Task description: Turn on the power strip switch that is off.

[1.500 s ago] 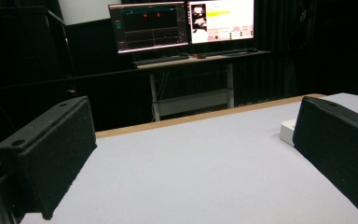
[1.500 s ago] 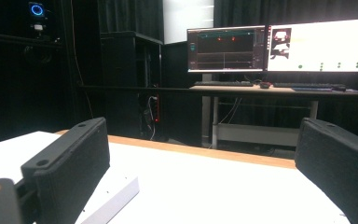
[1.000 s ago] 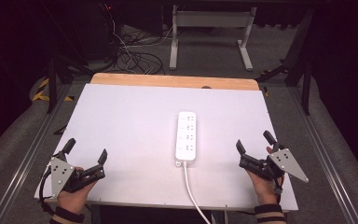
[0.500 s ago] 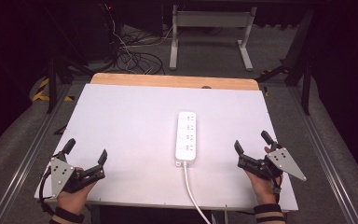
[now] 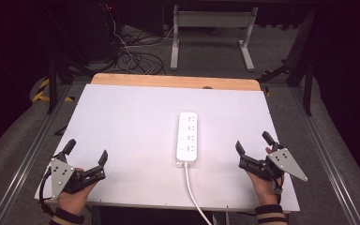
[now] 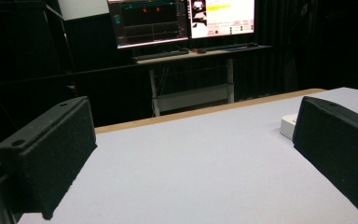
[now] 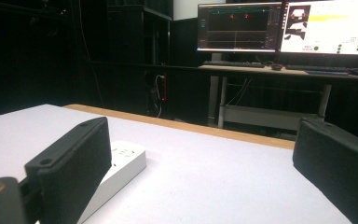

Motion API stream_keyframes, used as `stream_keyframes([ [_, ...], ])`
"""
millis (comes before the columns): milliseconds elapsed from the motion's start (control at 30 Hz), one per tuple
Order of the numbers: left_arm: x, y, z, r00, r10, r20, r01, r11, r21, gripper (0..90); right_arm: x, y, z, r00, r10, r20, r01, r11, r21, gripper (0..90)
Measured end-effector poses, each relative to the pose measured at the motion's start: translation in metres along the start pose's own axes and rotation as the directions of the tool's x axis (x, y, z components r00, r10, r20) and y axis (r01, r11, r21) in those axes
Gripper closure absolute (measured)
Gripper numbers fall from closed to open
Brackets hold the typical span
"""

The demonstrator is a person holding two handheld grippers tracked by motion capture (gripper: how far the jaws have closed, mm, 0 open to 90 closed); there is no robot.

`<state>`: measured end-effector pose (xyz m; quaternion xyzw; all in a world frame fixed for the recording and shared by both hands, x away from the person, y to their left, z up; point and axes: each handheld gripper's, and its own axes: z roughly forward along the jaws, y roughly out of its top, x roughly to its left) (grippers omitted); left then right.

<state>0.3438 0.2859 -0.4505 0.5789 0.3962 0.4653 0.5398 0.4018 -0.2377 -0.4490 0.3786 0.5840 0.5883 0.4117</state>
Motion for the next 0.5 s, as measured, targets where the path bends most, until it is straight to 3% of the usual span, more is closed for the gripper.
stream_keyframes([
  [500, 0.0000, -0.0001, 0.0007, 1.0000, 0.004, 0.003, -0.004, 1.0000, 0.002, 0.1, 0.0010, -0.0005, 0.0012, 1.0000, 0.000, -0.005, 0.000, 1.000, 0.005, 4.9],
])
